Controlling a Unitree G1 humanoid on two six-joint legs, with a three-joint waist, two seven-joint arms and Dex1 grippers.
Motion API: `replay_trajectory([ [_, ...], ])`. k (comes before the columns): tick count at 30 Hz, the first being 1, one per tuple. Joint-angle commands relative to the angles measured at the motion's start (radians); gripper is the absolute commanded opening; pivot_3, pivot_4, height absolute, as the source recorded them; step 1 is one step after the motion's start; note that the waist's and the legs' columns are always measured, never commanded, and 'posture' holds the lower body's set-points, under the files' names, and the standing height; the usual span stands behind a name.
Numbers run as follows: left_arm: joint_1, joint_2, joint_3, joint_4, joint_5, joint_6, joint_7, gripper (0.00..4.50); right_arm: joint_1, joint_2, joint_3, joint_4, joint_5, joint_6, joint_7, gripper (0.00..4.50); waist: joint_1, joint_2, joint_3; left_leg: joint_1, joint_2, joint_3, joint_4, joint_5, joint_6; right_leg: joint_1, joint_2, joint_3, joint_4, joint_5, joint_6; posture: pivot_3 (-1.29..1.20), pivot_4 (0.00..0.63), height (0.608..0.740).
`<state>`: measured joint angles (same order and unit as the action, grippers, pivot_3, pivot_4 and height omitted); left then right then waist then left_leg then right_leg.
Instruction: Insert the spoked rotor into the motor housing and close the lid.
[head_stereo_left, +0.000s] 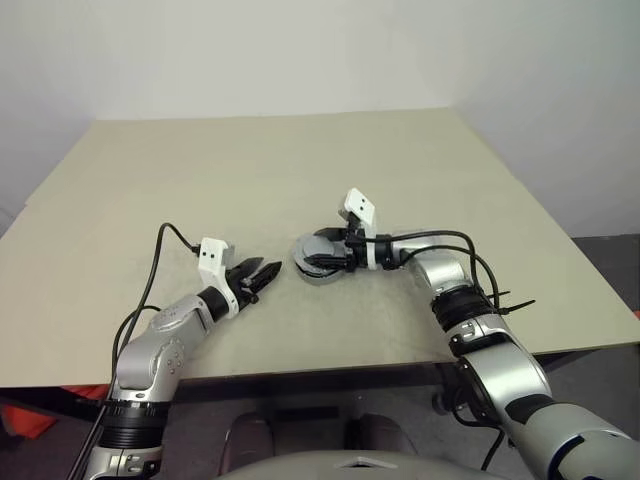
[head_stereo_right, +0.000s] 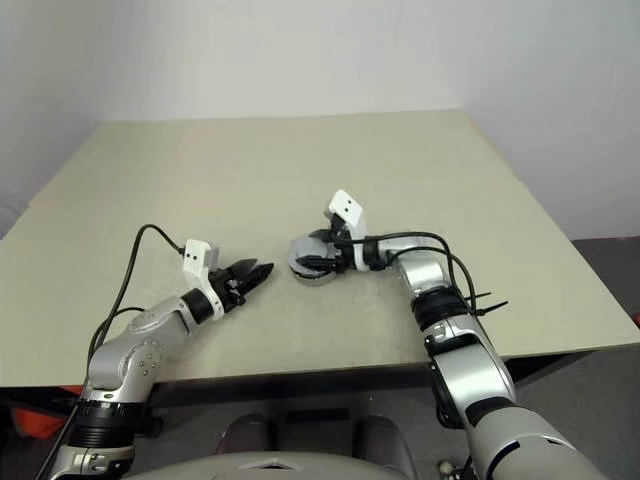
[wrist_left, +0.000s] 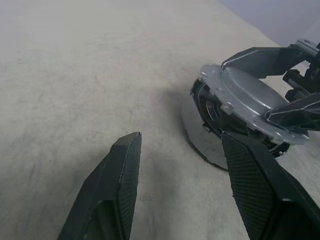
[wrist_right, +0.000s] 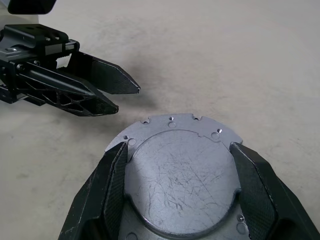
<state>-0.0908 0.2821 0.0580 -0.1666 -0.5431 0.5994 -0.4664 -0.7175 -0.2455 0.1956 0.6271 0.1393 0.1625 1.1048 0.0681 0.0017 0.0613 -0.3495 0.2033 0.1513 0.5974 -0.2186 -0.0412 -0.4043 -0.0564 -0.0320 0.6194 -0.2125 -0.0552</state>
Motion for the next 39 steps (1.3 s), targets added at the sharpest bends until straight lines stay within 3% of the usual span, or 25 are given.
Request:
replay_trajectory([
  [1,-0.006,-0.002,-0.001,-0.029,0.004,-0.009,-0.002,2.73,-0.027,0.003,-0.007,-0.011,-0.016,-0.045,-0.027,3.13,0.000,0.000,0.000,0.000,0.000,0.000,0.000,0.000,0.000,0.000,0.000,0.000,0.000,0.000,0.000,0.00,0.000,0.740],
  [39,0.002,-0.001,0.006,-0.043,0.003,-0.007,0.003,2.73,-0.023,-0.022,0.010,0.137,-0.081,-0.129,-0.010,3.13,0.001,0.000,0.000,0.001,0.000,0.000,0.000,0.000,0.000,0.003,0.000,0.000,0.001,0.000,0.000,0.00,0.000,0.740],
])
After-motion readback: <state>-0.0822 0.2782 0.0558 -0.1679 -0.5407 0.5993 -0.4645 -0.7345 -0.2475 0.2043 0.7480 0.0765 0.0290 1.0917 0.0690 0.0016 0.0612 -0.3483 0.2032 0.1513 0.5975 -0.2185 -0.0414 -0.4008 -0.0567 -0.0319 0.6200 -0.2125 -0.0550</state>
